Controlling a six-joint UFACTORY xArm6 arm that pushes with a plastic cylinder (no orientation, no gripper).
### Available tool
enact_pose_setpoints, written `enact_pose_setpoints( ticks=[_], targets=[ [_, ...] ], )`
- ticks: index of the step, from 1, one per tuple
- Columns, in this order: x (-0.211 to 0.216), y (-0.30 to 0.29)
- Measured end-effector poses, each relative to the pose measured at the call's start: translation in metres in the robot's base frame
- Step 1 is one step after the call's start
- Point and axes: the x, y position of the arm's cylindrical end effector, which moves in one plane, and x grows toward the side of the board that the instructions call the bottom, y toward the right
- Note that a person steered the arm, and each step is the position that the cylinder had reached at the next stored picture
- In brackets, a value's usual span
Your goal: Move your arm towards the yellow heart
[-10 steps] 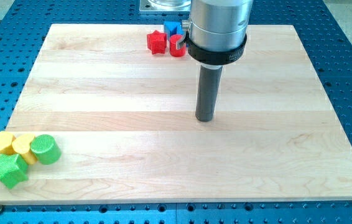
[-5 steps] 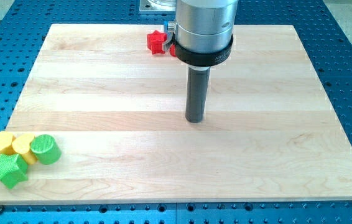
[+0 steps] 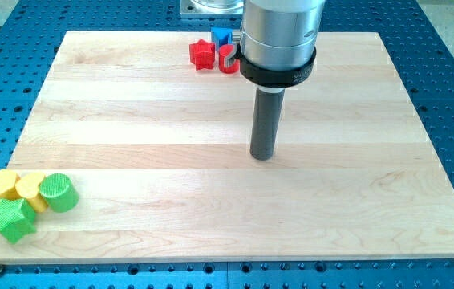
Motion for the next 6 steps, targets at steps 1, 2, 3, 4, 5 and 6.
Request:
enact_pose_setpoints(
  ticks=[1, 2, 3, 4, 5, 6],
  targets=[
    [0.01, 0.0],
    [0.016, 0.0],
    [0.015, -0.002],
    [0.015, -0.012],
    [0.022, -0.047],
    [-0.005, -0.118]
  ],
)
